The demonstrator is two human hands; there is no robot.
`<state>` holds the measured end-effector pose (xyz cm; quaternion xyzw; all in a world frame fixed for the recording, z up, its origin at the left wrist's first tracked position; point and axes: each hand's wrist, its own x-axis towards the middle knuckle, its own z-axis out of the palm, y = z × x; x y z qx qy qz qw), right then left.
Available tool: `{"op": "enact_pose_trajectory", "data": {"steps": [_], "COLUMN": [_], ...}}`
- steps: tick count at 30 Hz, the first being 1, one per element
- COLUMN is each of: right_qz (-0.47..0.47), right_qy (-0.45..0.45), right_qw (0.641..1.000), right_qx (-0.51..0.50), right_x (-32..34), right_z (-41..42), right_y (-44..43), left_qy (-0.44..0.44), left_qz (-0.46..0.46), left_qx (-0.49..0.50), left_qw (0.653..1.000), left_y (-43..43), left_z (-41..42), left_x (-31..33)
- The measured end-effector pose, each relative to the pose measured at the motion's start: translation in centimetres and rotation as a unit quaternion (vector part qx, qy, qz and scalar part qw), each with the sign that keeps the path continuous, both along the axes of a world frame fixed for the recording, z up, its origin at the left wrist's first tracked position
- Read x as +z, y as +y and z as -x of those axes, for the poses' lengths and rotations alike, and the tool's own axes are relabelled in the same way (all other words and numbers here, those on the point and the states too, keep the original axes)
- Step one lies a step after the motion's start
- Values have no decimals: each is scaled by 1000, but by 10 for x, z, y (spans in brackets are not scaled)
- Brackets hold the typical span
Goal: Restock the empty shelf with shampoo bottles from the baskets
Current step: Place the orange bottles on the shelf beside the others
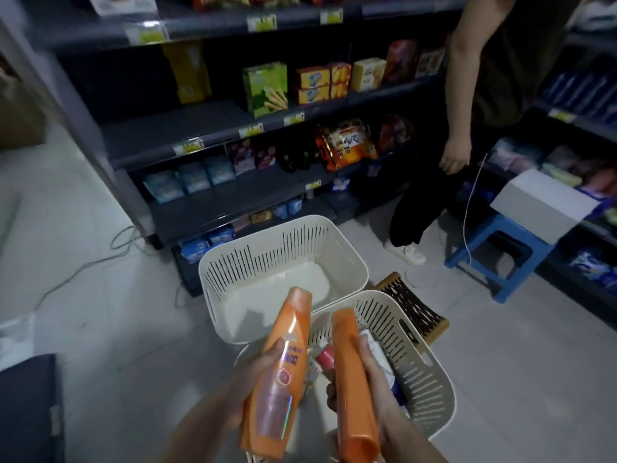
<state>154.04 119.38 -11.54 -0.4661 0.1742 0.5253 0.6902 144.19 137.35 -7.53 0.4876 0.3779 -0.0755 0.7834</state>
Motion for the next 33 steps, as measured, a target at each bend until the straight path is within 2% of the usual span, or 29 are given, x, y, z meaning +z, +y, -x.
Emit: {"op": "enact_pose_trajectory", "data": {"steps": [6,9,13,19,27,33], "right_qz": [-38,-7,-23,-25,-70,-151], "right_qy": [-66,-107,-110,-243,-331,-352], "right_qw": [997,993,986,940,884,837], "right_qx": [34,54,125,236,321,391], "right_x": [38,57,76,109,141,176], "right_z": [-4,2,17,47,122,209], "right_y": [10,20,43,98,191,262], "left_qy": [26,3,-26,-56,-122,-114], "left_qz": [5,-7,-20,-64,-137,-222], "left_qx": [9,31,82,174,309,423], "left_qw": [1000,999,996,981,933,871], "left_y": [2,6,15,39,80,117], "left_z": [27,45,76,134,246,341], "left_x": [23,39,61,92,133,167]}}
